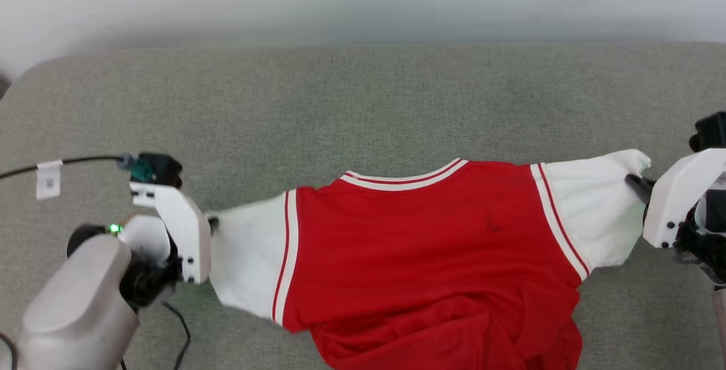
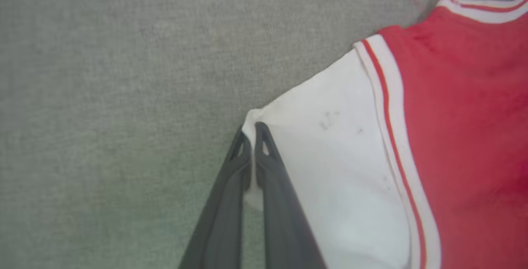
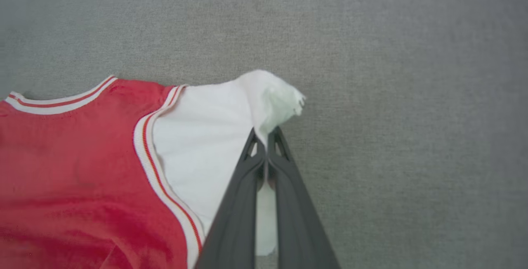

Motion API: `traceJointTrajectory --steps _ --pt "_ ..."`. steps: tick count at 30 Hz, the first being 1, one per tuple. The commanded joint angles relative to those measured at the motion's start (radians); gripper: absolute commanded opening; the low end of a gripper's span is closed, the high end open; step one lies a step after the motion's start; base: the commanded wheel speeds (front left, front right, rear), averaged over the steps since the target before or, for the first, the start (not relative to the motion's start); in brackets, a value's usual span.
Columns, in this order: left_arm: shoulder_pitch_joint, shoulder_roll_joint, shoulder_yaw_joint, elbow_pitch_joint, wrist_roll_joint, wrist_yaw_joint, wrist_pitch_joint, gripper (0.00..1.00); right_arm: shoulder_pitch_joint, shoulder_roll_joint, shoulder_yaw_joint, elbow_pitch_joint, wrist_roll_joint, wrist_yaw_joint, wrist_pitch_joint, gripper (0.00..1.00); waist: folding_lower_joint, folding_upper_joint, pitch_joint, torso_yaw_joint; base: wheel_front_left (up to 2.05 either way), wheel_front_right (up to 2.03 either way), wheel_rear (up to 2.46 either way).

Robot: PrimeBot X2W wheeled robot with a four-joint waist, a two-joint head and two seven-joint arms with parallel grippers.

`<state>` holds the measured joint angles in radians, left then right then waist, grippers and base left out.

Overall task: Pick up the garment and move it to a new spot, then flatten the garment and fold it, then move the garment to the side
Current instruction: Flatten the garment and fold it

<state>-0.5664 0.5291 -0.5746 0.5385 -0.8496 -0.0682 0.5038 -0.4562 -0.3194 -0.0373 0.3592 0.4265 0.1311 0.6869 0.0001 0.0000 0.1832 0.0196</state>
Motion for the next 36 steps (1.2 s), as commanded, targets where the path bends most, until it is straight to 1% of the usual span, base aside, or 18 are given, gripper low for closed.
traceJointTrajectory --steps 1,6,13,15,17,20,25,28,31,35,36 --pt "-0.021 0.005 0.005 0.000 0.009 0.005 -0.010 0.00 -0.015 -0.008 0.002 0.004 -0.004 -0.001 -0.005 0.00 -0.0001 0.0000 -0.011 0.002 0.00 0.00 0.00" --pt "-0.129 0.004 0.026 -0.007 0.082 0.055 -0.120 0.00 -0.075 -0.040 0.015 0.030 -0.029 -0.001 -0.080 0.00 -0.0001 0.0000 -0.039 0.004 0.00 0.00 0.00" --pt "-0.319 -0.013 0.043 0.030 0.175 0.104 -0.245 0.00 -0.225 -0.066 0.039 0.083 -0.087 -0.001 -0.188 0.00 -0.0001 0.0000 -0.035 -0.008 0.00 0.00 0.00" --pt "-0.385 -0.016 0.050 0.051 0.196 0.102 -0.284 0.00 -0.290 -0.076 0.045 0.095 -0.091 -0.001 -0.228 0.00 -0.0001 0.0000 -0.015 -0.013 0.00 0.00 0.00" --pt "-0.444 -0.026 0.055 0.076 0.202 0.085 -0.311 0.00 -0.353 -0.085 0.055 0.106 -0.109 -0.001 -0.278 0.00 -0.0001 0.0000 0.007 -0.020 0.00 0.00 0.00" --pt "-0.551 -0.023 0.075 0.105 0.215 0.071 -0.367 0.00 -0.459 -0.087 0.075 0.120 -0.129 -0.001 -0.344 0.00 -0.0001 0.0000 0.053 -0.034 0.00 0.00 0.00" --pt "-0.721 -0.023 0.092 0.142 0.263 0.074 -0.479 0.00 -0.644 -0.099 0.105 0.144 -0.165 -0.001 -0.433 0.00 -0.0001 0.0000 0.141 -0.049 0.00 0.00 0.00" --pt "-0.814 -0.024 0.104 0.165 0.281 0.064 -0.547 0.00 -0.751 -0.105 0.122 0.165 -0.191 -0.001 -0.480 0.00 -0.0001 0.0000 0.187 -0.054 0.00 0.00 0.00" --pt "-0.900 -0.016 0.112 0.188 0.303 0.058 -0.604 0.00 -0.857 -0.110 0.139 0.184 -0.210 -0.001 -0.530 0.00 -0.0001 0.0000 0.232 -0.057 0.00 0.00 0.00" --pt "-1.008 -0.004 0.121 0.205 0.323 0.052 -0.655 0.00 -0.992 -0.122 0.168 0.209 -0.237 -0.001 -0.593 0.00 -0.0001 0.0000 0.299 -0.062 0.00 0.00 0.00" --pt "-1.070 0.004 0.118 0.211 0.337 0.045 -0.675 0.00 -1.073 -0.126 0.193 0.226 -0.248 -0.001 -0.630 0.00 -0.0001 0.0000 0.346 -0.064 0.00 0.00 0.00"
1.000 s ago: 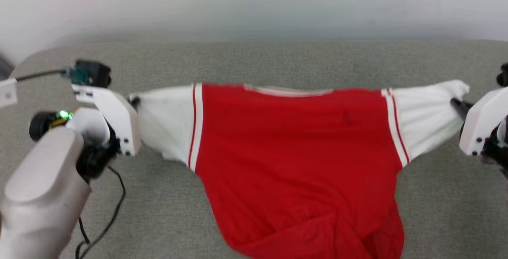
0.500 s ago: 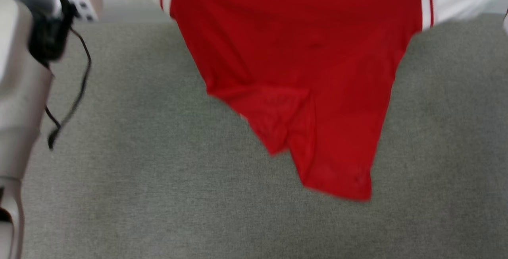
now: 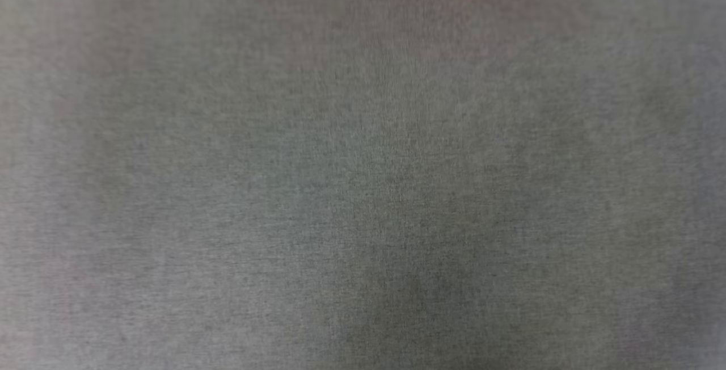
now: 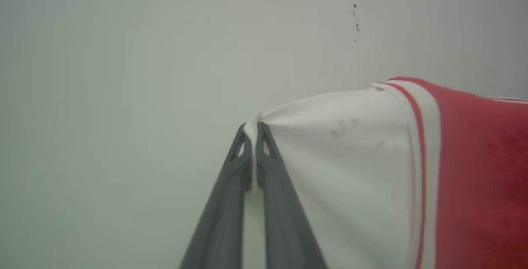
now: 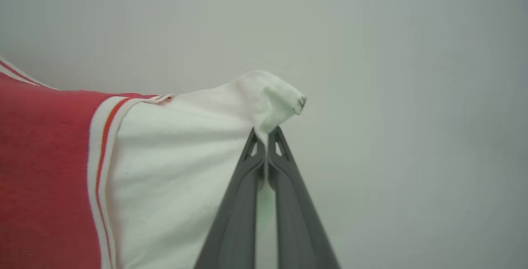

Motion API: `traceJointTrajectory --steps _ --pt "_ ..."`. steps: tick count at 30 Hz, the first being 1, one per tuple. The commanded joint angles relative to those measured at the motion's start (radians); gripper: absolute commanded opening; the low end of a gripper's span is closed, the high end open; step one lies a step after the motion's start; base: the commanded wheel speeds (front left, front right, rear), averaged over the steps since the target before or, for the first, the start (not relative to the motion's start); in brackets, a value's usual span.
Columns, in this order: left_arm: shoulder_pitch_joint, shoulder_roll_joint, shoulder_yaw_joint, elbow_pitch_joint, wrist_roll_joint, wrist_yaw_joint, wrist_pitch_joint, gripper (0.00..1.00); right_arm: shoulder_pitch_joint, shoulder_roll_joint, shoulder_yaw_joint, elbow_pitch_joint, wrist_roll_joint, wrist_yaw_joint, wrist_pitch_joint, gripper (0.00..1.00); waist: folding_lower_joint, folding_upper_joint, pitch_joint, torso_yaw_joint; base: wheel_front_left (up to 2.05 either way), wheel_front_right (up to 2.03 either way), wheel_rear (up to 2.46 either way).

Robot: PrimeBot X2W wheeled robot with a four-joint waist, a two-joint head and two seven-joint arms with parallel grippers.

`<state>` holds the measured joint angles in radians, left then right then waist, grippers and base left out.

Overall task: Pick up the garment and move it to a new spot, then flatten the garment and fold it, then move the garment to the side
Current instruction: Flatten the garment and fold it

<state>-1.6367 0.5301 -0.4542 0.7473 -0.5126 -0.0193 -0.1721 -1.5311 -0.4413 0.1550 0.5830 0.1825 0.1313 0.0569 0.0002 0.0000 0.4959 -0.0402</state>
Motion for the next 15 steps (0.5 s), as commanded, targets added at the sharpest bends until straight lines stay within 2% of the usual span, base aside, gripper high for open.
traceJointTrajectory --steps 1,8,15 --pt "-0.020 0.006 -0.001 0.004 0.002 -0.005 -0.003 0.00 -0.027 -0.008 0.008 0.007 -0.008 -0.001 -0.009 0.00 -0.0002 0.0000 0.051 -0.004 0.00 0.00 0.00" --pt "-0.060 0.011 -0.005 0.009 0.007 -0.014 -0.025 0.00 -0.114 -0.003 0.074 0.056 0.015 -0.001 -0.051 0.00 -0.0002 0.0000 0.147 -0.004 0.00 0.00 0.00" --pt "-0.018 -0.001 0.011 0.038 -0.027 -0.019 -0.043 0.00 -0.115 0.004 0.132 0.116 0.059 -0.001 -0.087 0.00 -0.0002 0.0000 0.211 0.003 0.00 0.00 0.00"
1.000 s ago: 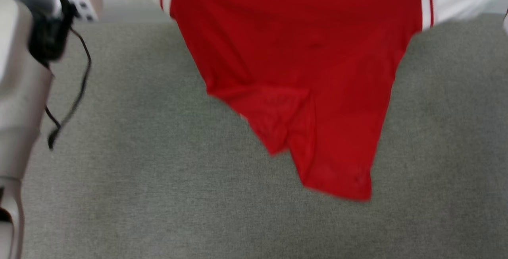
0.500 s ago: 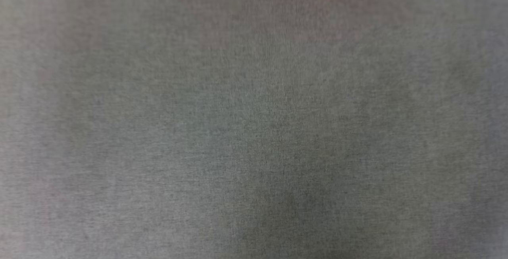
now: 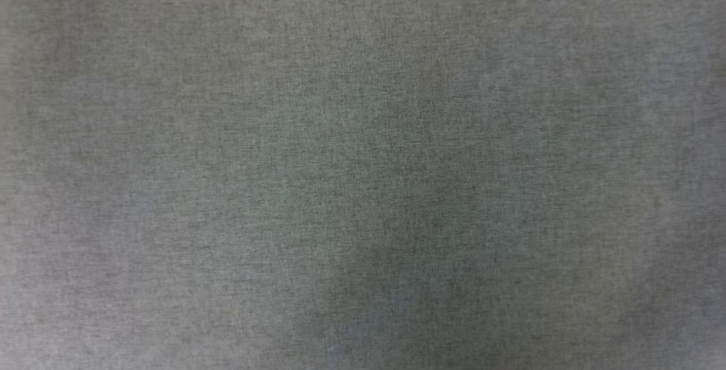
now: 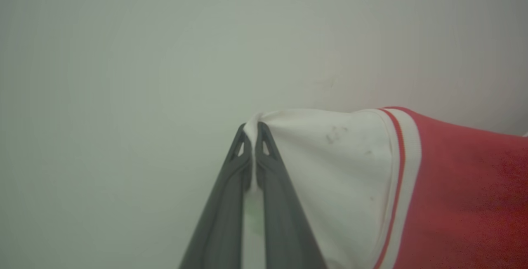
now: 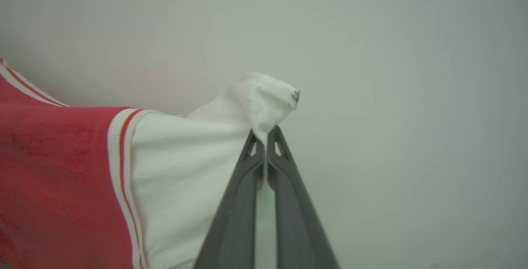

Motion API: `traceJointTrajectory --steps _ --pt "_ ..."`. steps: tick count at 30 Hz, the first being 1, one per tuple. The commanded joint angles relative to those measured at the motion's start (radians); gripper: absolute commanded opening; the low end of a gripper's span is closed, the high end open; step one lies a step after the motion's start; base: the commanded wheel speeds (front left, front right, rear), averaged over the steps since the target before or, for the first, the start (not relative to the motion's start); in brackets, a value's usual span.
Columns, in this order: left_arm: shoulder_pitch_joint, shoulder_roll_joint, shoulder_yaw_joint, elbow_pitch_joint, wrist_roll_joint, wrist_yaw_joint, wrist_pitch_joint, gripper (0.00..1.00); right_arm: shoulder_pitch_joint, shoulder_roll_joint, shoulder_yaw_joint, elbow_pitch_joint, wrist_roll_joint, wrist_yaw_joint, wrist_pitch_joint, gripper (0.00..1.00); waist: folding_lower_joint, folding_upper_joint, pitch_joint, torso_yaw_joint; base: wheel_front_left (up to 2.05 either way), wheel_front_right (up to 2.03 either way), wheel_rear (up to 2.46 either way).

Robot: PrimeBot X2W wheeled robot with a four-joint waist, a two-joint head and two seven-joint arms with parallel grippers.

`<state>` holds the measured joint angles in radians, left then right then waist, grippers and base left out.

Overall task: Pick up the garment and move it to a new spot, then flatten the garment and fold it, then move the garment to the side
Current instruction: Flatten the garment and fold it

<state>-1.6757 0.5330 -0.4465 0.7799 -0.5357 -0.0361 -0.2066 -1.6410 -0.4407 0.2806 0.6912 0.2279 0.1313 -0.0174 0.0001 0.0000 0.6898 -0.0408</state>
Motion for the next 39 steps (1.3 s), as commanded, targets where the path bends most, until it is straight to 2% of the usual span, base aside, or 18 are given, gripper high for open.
traceJointTrajectory --steps 1,8,16,23,26,32,39 --pt "0.027 -0.005 0.008 0.010 -0.011 -0.003 -0.013 0.00 -0.002 0.006 0.016 0.014 0.018 -0.001 -0.019 0.00 -0.0001 0.0000 0.021 0.003 0.00 0.00 0.00" --pt "0.119 -0.032 0.036 0.053 -0.065 -0.019 -0.041 0.00 0.068 0.018 0.057 0.071 0.098 -0.001 -0.032 0.00 -0.0001 0.0000 -0.002 0.012 0.00 0.00 0.00" --pt "0.403 -0.052 0.095 0.015 -0.129 -0.026 -0.059 0.00 0.332 -0.003 0.095 0.040 0.219 -0.001 -0.051 0.00 -0.0001 0.0000 -0.163 0.025 0.00 0.00 0.00" --pt "0.779 -0.036 0.193 -0.127 -0.165 0.025 -0.060 0.00 0.654 -0.042 0.110 -0.066 0.270 -0.001 -0.045 0.00 -0.0001 0.0000 -0.324 0.022 0.00 0.00 0.00" --pt "0.900 -0.044 0.194 -0.165 -0.176 0.034 -0.060 0.00 0.749 -0.052 0.092 -0.104 0.285 -0.001 -0.035 0.00 -0.0001 0.0000 -0.363 0.021 0.00 0.00 0.00" --pt "1.210 -0.037 0.196 -0.311 -0.199 0.096 -0.046 0.00 1.033 -0.042 0.027 -0.232 0.289 -0.001 0.024 0.00 -0.0001 0.0000 -0.461 0.021 0.00 0.00 0.00" --pt "1.513 -0.021 0.201 -0.515 -0.224 0.201 0.001 0.00 1.347 0.007 -0.072 -0.398 0.278 -0.001 0.113 0.00 -0.0001 0.0000 -0.549 0.022 0.00 0.00 0.00"
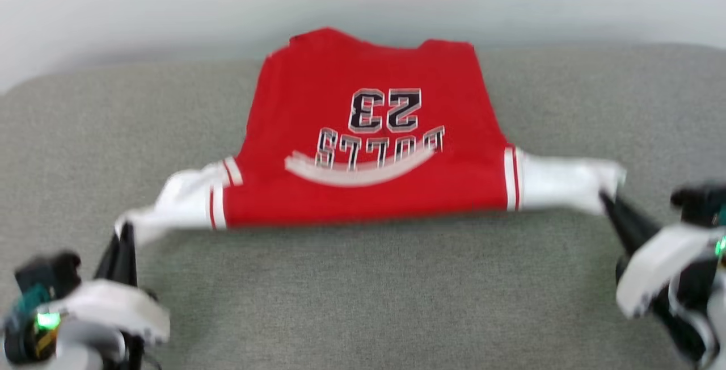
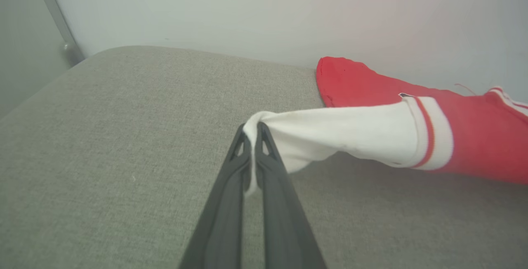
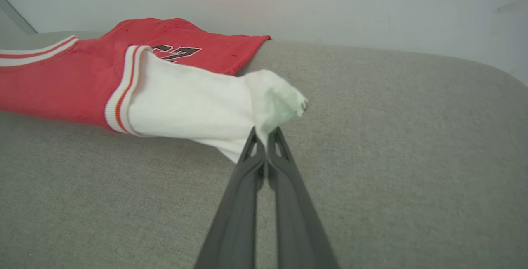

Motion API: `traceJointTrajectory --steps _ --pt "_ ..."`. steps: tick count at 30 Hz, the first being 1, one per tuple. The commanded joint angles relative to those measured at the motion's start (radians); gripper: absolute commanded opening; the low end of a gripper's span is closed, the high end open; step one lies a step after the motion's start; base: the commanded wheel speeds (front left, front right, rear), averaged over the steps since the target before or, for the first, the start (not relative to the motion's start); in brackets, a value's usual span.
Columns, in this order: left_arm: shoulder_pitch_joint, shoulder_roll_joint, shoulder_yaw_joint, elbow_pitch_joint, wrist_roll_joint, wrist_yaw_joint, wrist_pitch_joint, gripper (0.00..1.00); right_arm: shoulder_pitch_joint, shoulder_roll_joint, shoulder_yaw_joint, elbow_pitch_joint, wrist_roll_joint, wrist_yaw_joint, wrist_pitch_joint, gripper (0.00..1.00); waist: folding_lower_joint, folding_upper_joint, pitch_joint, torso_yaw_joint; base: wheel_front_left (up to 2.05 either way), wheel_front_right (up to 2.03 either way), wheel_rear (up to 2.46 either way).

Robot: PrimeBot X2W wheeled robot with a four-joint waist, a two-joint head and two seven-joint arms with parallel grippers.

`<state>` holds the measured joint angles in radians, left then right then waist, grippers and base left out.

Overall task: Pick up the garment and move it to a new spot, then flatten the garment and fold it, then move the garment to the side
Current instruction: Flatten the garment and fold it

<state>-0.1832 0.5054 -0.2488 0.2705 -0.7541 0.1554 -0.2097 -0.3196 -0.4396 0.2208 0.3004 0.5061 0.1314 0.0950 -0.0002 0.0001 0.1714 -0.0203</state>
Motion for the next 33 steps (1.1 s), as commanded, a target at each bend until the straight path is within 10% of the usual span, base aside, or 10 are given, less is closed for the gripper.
traceJointTrajectory --steps 1,15,17,18,33 --pt "0.060 0.005 0.007 -0.031 -0.011 0.025 0.007 0.00 0.071 0.014 -0.026 -0.024 -0.004 -0.001 0.019 0.00 0.0002 -0.0001 -0.044 0.003 0.00 0.00 0.00" --pt "0.379 -0.024 -0.060 -0.226 -0.027 0.115 0.072 0.00 0.537 0.113 -0.177 -0.220 -0.056 -0.001 0.242 0.04 0.0002 -0.0001 -0.118 0.022 0.00 0.00 0.00" --pt "0.372 -0.028 -0.067 -0.246 -0.016 0.122 0.064 0.00 0.546 0.117 -0.193 -0.248 -0.061 -0.001 0.246 0.83 0.0002 -0.0001 -0.112 0.028 0.00 0.00 0.00" --pt "0.367 -0.033 -0.074 -0.254 -0.013 0.124 0.064 0.00 0.547 0.120 -0.196 -0.262 -0.059 -0.001 0.250 1.00 0.0002 -0.0001 -0.109 0.030 0.00 0.00 0.00" --pt "0.228 -0.072 -0.127 -0.354 0.067 0.105 0.012 0.00 0.174 0.120 -0.351 -0.196 -0.066 -0.001 0.183 1.00 0.0002 -0.0001 0.001 0.099 0.00 0.00 0.00"
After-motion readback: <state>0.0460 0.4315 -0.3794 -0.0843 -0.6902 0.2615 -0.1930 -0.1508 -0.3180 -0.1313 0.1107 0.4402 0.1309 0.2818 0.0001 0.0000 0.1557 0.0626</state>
